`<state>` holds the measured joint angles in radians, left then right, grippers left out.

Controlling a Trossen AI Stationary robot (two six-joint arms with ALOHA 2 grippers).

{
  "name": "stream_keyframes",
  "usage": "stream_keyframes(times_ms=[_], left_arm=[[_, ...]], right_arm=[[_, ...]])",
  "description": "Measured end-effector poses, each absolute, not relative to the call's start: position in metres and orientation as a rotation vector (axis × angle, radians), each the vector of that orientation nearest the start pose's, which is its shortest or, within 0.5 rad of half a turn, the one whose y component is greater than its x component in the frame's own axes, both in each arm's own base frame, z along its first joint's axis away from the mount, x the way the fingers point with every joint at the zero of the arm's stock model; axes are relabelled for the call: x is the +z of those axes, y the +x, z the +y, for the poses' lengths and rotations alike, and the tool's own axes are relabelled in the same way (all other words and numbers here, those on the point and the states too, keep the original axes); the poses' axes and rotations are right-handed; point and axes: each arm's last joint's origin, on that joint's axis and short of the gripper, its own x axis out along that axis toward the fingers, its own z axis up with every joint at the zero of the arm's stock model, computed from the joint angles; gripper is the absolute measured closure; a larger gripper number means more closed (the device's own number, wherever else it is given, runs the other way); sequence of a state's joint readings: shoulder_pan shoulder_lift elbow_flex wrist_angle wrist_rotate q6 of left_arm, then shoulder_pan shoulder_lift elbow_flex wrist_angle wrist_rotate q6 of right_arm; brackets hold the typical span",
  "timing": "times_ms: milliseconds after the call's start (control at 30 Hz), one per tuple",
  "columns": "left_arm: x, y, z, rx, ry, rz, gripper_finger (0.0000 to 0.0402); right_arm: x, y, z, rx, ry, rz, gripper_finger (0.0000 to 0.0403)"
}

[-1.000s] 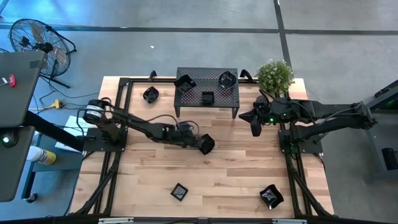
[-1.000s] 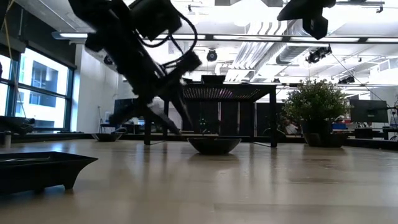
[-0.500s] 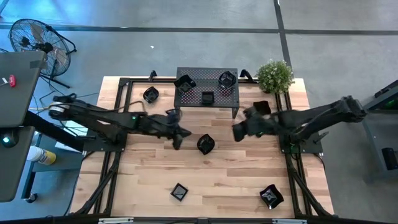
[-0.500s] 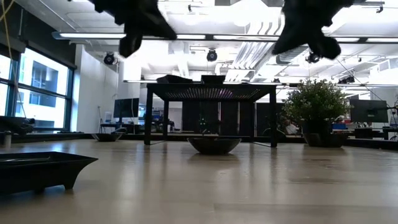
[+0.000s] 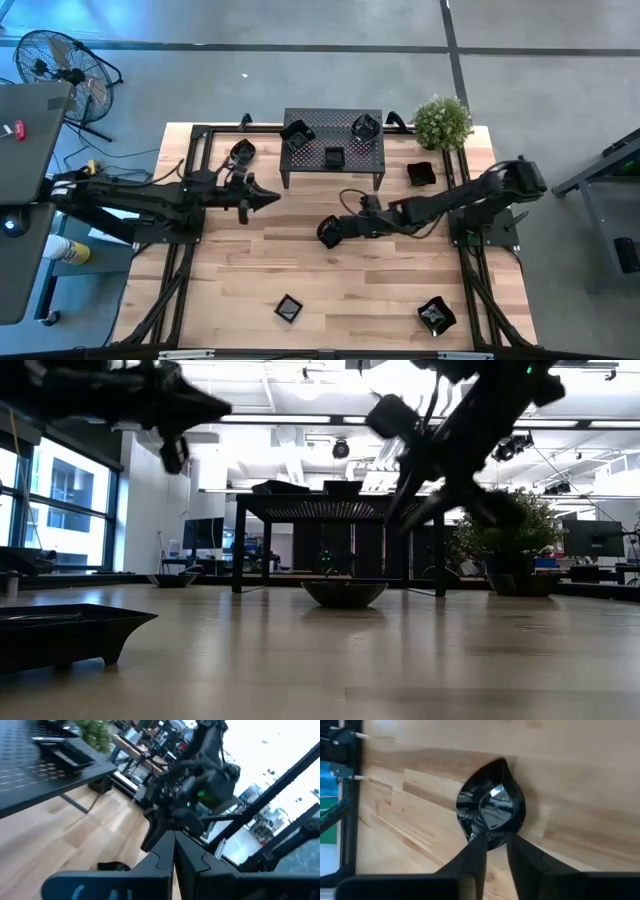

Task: Pick & Place Mini shaped plates
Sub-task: Stack the black leaf shaped plate on top of the black leaf shaped plate on the shelf

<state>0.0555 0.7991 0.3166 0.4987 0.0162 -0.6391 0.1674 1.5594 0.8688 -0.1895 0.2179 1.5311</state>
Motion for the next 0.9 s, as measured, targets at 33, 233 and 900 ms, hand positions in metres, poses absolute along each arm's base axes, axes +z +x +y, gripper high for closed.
stream_keyframes(times_ms=[33,233,900], left_arm=[[0.231,0.173,0.011,0.040,-0.649,-0.035,0.0401],[0.218,0.153,0.016,0.064,-0.682,-0.045,0.0401],[0.211,0.140,0.014,0.045,-0.685,0.059,0.0401]], right_arm=[[0.178,0.305,0.045,-0.691,1.273,0.643,0.0319],[0.146,0.316,0.045,-0.772,1.302,0.650,0.0282],[0.136,0.329,0.047,-0.752,1.344,0.540,0.0397]])
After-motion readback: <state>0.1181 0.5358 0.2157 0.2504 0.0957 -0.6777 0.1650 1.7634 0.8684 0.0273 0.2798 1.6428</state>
